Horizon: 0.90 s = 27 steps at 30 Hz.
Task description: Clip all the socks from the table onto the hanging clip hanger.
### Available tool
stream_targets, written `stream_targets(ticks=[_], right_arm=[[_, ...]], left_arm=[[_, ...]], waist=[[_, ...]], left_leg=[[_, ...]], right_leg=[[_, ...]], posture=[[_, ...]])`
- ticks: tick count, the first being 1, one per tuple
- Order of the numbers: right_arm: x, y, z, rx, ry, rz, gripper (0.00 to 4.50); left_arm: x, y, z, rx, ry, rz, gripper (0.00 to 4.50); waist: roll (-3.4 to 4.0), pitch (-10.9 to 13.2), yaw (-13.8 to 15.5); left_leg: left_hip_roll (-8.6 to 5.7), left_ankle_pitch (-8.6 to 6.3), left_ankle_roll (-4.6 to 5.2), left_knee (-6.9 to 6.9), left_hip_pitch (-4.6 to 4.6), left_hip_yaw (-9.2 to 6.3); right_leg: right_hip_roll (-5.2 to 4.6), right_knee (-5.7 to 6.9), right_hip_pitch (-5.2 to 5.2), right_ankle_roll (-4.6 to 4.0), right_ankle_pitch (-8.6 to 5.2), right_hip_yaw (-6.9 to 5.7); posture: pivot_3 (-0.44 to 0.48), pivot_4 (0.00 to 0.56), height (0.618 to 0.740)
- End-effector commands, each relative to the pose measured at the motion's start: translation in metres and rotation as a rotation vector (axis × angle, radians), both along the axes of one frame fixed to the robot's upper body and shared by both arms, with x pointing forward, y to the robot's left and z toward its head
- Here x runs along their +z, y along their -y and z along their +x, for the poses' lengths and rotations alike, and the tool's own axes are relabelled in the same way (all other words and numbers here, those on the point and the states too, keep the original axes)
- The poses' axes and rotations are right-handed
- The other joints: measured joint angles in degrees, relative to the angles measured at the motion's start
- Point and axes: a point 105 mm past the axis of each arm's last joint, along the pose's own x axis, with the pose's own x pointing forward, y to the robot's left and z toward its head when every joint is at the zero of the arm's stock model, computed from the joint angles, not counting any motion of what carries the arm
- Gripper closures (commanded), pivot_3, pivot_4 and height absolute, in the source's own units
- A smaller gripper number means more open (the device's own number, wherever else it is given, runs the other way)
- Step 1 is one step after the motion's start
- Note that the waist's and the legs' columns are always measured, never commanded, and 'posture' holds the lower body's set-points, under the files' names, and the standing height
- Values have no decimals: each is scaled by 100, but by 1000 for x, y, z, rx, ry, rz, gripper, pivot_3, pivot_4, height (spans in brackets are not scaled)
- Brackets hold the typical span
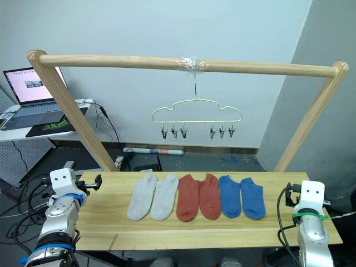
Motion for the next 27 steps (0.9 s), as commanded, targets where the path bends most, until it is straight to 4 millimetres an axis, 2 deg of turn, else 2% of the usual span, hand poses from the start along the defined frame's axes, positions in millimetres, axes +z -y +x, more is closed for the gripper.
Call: stream_targets(ticks=[1, 9, 13, 16, 21, 26, 27], right_arm=[[14, 7, 2, -14, 45, -37, 0], [14, 5, 3, -5, 41, -38, 0], [14, 0, 6, 30, 34, -39, 0], [17, -6, 8, 66, 34, -49, 0], [27, -19, 18, 151, 43, -57, 0], [47, -52, 36, 369, 81, -86, 0], [54, -63, 41, 441, 93, -73, 0]], left_arm=[[20, -2, 9, -4, 60, 19, 34], [27, -1, 8, -16, 84, 42, 34], [40, 6, 10, -61, 121, 53, 34], [55, 14, 10, -91, 163, 33, 34], [90, 46, 16, -215, 245, 1, 34], [114, 90, 19, -360, 290, -46, 34], [117, 104, 20, -415, 297, -52, 34]], waist=[[0, 0, 0], [-1, -1, 2], [-1, -1, 2], [1, 3, -2], [16, 117, 7], [43, 286, -22], [45, 326, -36]], left_leg=[[0, 0, 0, 0, 0, 0], [0, 0, 0, 0, 3, 0], [0, 0, 0, 0, 5, 0], [0, 0, 0, 0, 6, 0], [1, 0, 0, 1, 20, 0], [0, 1, 2, 7, 21, 5], [0, 2, 2, 7, 21, 6]], right_leg=[[0, 0, 0, 0, 0, 0], [0, 2, 3, 0, 0, 0], [0, 2, 6, 0, 0, 1], [0, 2, 7, 0, 0, 3], [-2, 3, 19, -2, -2, 4], [-5, 3, 22, -2, -2, 11], [-5, 3, 22, -2, -2, 11]], posture=[[209, 0, 740], [213, 0, 740], [216, 0, 740], [222, 29, 740], [228, 72, 740], [182, 118, 740], [174, 123, 740]])
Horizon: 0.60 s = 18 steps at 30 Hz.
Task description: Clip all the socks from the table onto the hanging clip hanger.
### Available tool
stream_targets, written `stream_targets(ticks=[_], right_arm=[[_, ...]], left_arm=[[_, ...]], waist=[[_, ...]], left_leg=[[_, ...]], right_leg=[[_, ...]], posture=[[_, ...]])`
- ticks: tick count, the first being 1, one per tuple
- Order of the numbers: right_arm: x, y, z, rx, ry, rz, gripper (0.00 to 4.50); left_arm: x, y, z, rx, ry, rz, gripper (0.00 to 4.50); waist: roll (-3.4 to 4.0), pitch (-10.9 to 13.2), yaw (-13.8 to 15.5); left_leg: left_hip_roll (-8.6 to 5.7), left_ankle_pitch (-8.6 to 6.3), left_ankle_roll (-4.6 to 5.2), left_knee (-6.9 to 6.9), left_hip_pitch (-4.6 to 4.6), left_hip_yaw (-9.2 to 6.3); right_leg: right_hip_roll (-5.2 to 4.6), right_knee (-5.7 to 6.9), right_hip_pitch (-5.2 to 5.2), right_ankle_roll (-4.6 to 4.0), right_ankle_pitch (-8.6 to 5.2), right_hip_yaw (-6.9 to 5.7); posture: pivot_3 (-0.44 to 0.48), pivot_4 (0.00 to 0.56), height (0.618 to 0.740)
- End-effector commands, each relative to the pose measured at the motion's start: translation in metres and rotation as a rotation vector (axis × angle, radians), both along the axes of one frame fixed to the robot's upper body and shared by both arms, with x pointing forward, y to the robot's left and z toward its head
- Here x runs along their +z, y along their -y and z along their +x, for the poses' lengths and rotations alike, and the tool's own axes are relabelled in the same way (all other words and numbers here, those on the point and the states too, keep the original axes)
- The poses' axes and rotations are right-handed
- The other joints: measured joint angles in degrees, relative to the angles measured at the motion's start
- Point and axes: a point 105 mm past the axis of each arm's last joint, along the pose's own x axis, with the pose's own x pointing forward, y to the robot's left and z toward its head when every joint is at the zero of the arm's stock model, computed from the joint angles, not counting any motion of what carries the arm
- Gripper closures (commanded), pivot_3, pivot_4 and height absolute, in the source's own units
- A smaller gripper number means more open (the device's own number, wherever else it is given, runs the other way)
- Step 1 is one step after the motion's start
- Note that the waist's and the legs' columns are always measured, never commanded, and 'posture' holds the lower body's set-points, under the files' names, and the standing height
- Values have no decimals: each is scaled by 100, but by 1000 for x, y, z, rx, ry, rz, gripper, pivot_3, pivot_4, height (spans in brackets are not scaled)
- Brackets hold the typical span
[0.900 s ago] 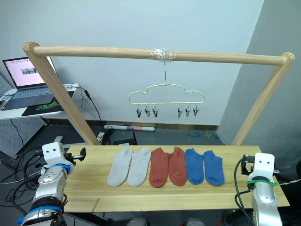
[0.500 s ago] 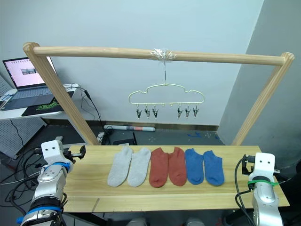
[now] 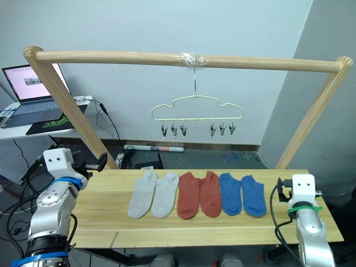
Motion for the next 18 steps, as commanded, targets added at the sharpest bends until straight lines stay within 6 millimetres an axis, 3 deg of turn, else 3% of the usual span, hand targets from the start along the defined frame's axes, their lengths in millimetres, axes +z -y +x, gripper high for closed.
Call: stream_targets(ticks=[1, 4, 8, 10, 18], right_arm=[[36, -38, 15, 233, 89, 10, 0], [53, -69, 18, 408, 98, 64, 0], [85, -118, 13, 684, 125, 143, 0], [94, -129, 12, 738, 132, 149, 0], [119, -164, 9, 891, 168, 159, 0]], left_arm=[[21, 42, 4, -163, 51, 10, 34], [30, 65, 9, -239, 74, -8, 34], [40, 99, 18, -321, 109, -31, 832], [39, 105, 20, -333, 108, -32, 1451], [41, 123, 29, -286, 169, -31, 1451]], waist=[[5, 62, -24], [6, 164, -91], [-1, 260, -147], [-14, 304, -163], [-33, 399, -260]], left_leg=[[0, 0, 1, 0, -1, 0], [0, 0, 1, -1, -18, -2], [-1, -1, 2, -1, -42, -11], [-1, -1, 2, -1, -44, -11], [0, -1, 3, -1, -51, -11]], right_leg=[[2, 0, -1, 0, 0, -1], [4, 0, -8, 11, -7, 0], [7, 0, -21, 26, -9, -5], [7, 0, -22, 51, 4, -5], [8, 0, -33, 54, 5, -5]], posture=[[157, 131, 740], [135, 144, 740], [104, 158, 740], [91, 161, 740], [58, 172, 740]])
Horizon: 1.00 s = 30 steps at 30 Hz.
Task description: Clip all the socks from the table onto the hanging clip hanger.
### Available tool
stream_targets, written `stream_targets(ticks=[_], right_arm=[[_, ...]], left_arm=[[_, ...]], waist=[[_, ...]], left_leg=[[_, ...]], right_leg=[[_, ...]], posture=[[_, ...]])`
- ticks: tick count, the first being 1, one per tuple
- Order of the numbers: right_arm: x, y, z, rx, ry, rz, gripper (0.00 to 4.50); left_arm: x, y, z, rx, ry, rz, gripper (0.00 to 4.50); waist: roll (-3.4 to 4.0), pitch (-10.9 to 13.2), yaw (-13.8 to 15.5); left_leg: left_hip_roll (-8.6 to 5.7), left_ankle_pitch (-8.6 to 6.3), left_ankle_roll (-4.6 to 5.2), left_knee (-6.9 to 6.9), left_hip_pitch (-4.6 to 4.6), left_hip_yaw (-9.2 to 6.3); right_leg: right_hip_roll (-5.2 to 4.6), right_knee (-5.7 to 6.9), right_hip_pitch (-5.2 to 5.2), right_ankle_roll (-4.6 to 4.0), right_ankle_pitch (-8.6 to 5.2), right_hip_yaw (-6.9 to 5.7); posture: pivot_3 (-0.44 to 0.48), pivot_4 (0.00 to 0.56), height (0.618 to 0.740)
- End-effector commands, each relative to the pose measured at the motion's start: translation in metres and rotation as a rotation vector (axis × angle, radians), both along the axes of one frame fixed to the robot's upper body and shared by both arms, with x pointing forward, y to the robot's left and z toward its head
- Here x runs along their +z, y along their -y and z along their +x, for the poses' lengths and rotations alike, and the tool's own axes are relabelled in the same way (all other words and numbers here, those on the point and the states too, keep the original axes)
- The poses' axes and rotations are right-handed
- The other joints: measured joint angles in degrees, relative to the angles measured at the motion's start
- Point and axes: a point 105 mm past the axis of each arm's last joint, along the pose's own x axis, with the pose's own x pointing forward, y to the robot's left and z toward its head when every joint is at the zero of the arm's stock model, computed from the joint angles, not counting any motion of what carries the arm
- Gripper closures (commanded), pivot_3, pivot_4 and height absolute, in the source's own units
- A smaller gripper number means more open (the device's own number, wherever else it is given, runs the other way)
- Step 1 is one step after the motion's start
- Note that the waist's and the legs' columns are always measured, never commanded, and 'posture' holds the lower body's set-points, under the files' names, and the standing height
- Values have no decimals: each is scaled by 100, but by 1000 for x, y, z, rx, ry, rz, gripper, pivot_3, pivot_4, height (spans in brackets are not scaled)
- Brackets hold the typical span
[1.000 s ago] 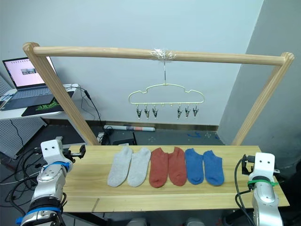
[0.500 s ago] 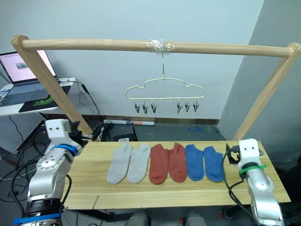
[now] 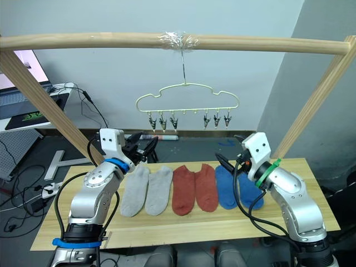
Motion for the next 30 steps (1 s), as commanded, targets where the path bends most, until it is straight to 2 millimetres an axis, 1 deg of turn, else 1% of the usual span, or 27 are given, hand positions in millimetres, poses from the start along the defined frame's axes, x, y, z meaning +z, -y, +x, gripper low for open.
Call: stream_targets(ticks=[1, 5, 8, 12, 14, 16, 18, 23, 30], right_arm=[[23, -18, -8, 100, 71, 22, 0], [34, -29, -13, 176, 86, 46, 0], [39, -31, -15, 197, 86, 46, 0], [47, -30, -14, 207, 101, 35, 0], [50, -31, -14, 207, 105, 34, 0], [54, -32, -14, 207, 108, 42, 0], [56, -32, -15, 209, 108, 41, 0], [57, -32, -19, 218, 102, 39, 0], [62, -33, -20, 229, 104, 44, 0]], left_arm=[[20, 6, 7, 48, 102, 4, 1451], [21, 9, 12, 122, 143, 14, 1451], [23, 12, 17, 149, 162, 9, 1451], [27, 13, 28, 213, 199, 14, 1451], [28, 14, 32, 229, 211, 19, 1451], [28, 21, 36, 206, 211, 3, 1451], [30, 23, 39, 214, 224, 8, 1451], [38, 22, 44, 246, 263, 19, 1451], [46, 24, 45, 258, 303, 31, 1451]], waist=[[-6, 23, -5], [-23, 66, -21], [-30, 84, -35], [-32, 113, -39], [-32, 114, -43], [-29, 117, -51], [-28, 122, -52], [-28, 162, -62], [-32, 184, -68]], left_leg=[[0, 0, 0, 0, -1, 0], [-1, 0, 0, 2, -5, -1], [0, 0, 0, 2, -6, -1], [-1, 0, 0, 4, -15, -3], [-2, 0, 0, 9, -33, -3], [-2, 0, 0, 15, -61, -3], [-2, 1, 0, 21, -77, -8], [-2, 1, 0, 21, -79, -9], [-2, 1, 0, 27, -82, -9]], right_leg=[[0, 1, -1, 0, 0, -1], [0, 0, -2, 5, 3, 0], [0, 0, -3, 6, 3, -1], [0, 0, -9, 7, 4, -3], [0, 0, -22, 9, 6, -2], [0, 6, -51, 13, 9, -1], [1, 9, -61, 14, 10, -5], [1, 9, -62, 14, 10, -7], [1, 9, -62, 15, 10, -7]], posture=[[57, 174, 740], [48, 180, 740], [37, 188, 740], [32, 194, 740], [25, 200, 740], [17, 204, 740], [14, 204, 740], [9, 205, 740], [11, 198, 740]])
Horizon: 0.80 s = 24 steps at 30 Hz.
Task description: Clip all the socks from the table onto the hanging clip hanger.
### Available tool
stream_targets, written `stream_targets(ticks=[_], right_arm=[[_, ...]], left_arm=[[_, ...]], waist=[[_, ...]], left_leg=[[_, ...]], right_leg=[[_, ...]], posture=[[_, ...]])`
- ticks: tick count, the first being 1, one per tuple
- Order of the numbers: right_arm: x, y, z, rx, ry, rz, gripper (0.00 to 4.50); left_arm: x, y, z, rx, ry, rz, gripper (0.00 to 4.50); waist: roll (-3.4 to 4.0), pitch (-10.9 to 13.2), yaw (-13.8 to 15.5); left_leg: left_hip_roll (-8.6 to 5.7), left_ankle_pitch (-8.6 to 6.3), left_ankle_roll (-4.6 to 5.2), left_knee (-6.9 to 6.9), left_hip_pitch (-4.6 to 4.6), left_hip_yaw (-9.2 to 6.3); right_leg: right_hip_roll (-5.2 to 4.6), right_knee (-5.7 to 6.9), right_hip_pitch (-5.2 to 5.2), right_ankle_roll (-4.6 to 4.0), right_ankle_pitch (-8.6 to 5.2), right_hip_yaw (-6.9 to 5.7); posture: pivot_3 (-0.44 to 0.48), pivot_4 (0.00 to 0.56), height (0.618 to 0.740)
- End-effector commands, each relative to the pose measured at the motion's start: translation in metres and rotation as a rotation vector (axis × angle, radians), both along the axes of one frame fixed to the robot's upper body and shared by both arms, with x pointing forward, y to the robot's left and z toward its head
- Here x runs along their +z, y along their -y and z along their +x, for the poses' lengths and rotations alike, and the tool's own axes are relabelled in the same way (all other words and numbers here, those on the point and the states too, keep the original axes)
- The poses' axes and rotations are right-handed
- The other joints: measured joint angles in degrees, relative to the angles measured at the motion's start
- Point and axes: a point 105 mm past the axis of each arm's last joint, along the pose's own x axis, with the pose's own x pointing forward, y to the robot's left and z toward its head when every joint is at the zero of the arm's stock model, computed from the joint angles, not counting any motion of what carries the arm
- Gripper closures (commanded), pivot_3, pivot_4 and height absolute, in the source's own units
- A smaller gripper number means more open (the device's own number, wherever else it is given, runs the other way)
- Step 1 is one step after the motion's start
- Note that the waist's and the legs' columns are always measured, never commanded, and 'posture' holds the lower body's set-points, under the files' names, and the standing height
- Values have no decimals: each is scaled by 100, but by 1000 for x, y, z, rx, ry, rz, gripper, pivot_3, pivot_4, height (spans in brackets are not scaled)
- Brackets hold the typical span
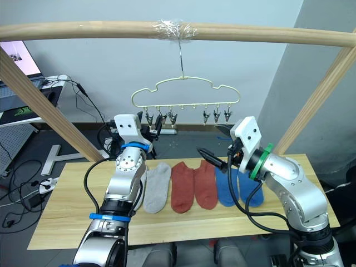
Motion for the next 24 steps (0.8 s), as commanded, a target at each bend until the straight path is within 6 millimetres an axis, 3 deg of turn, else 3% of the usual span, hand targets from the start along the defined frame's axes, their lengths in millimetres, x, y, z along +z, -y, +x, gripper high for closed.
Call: stream_targets(ticks=[1, 16, 24], right_arm=[[16, 0, -5, 11, 63, 10, 0], [17, 1, -3, 8, 64, 12, 0], [18, 2, -3, 6, 63, 15, 0]], left_arm=[[16, 3, -1, 6, 69, 9, 1451], [18, 2, 0, 6, 79, -2, 1451], [19, 3, -1, -9, 80, -14, 3855]], waist=[[0, 1, -3], [-1, 1, -6], [-2, 5, -6]], left_leg=[[0, 0, 0, 0, 0, 0], [0, 0, 0, 0, 0, -1], [0, 0, 0, 0, 0, -1]], right_leg=[[0, 0, 0, 0, 0, 0], [0, 0, 0, 0, 0, -1], [0, 0, 0, 0, 0, -1]], posture=[[11, 198, 740], [21, 194, 740], [22, 200, 740]])
